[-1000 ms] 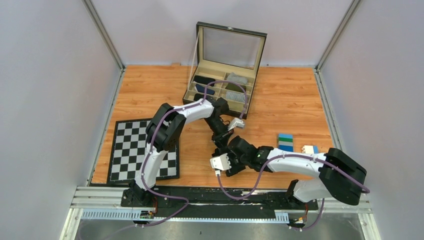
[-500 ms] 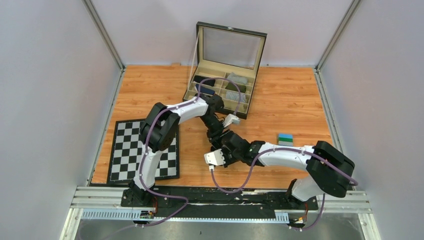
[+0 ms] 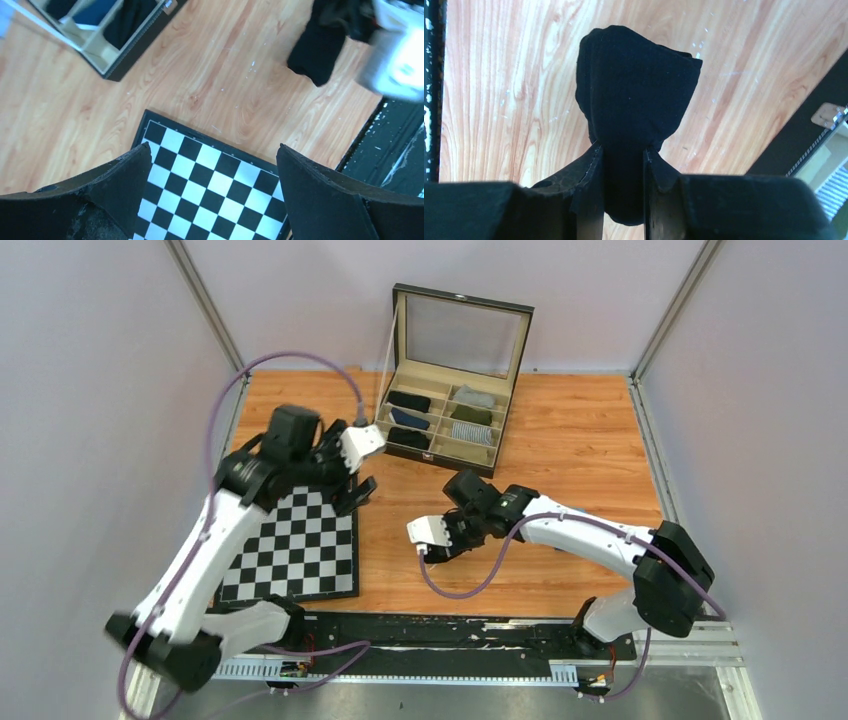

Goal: Roll the underwear
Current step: Pick up the underwear from the center of the board, then move the storage box to the center of the board.

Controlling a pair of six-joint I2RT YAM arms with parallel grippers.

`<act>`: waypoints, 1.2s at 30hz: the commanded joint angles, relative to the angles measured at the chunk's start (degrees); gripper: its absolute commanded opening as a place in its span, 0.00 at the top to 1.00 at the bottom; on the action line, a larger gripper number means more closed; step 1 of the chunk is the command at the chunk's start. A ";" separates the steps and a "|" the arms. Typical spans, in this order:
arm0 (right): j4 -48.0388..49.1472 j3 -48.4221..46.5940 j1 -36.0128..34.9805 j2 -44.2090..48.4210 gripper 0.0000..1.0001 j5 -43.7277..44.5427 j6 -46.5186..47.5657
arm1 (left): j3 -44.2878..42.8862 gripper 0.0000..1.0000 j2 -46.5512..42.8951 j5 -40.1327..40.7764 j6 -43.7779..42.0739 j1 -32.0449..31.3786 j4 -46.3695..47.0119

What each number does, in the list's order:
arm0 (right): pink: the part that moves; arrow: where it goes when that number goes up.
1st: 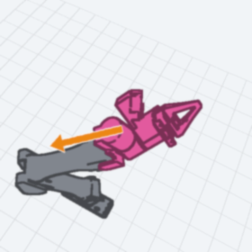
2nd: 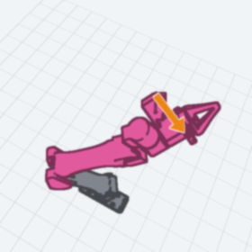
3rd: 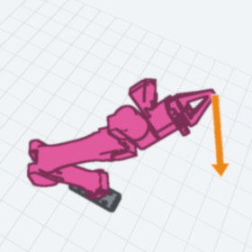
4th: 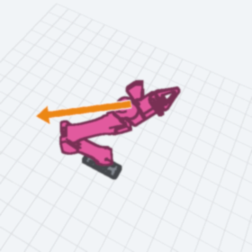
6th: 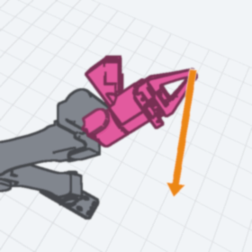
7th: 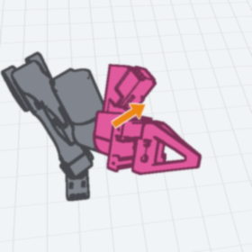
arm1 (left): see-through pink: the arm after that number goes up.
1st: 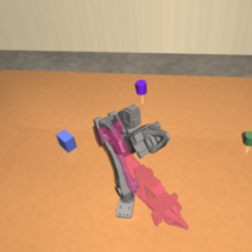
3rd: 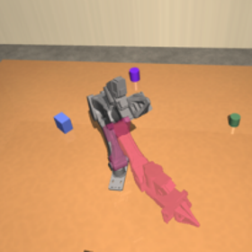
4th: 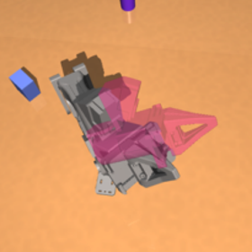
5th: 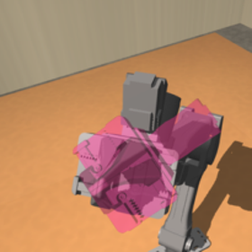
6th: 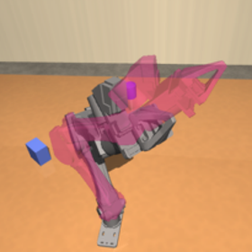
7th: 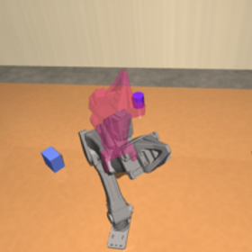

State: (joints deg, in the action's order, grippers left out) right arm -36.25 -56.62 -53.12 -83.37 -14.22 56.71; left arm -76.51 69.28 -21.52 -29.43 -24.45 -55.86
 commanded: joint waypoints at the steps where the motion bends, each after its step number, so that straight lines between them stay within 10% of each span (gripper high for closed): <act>1: -5.81 -5.61 3.91 3.15 1.00 -1.16 0.83 | 4.97 0.00 -11.09 3.93 3.04 2.01 -6.06; 17: 4.93 -39.63 29.53 -16.45 1.00 9.92 3.65 | 6.55 0.00 -24.22 10.06 13.10 10.76 -11.57; 36: 21.91 -85.08 27.59 -63.74 1.00 13.83 4.07 | 9.12 0.00 -28.33 7.01 11.98 12.49 -9.52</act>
State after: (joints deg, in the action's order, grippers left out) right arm -23.62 -135.55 -23.20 -141.73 -2.85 59.46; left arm -67.88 40.12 -13.02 -18.11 -12.53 -66.87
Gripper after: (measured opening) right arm 0.266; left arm 0.997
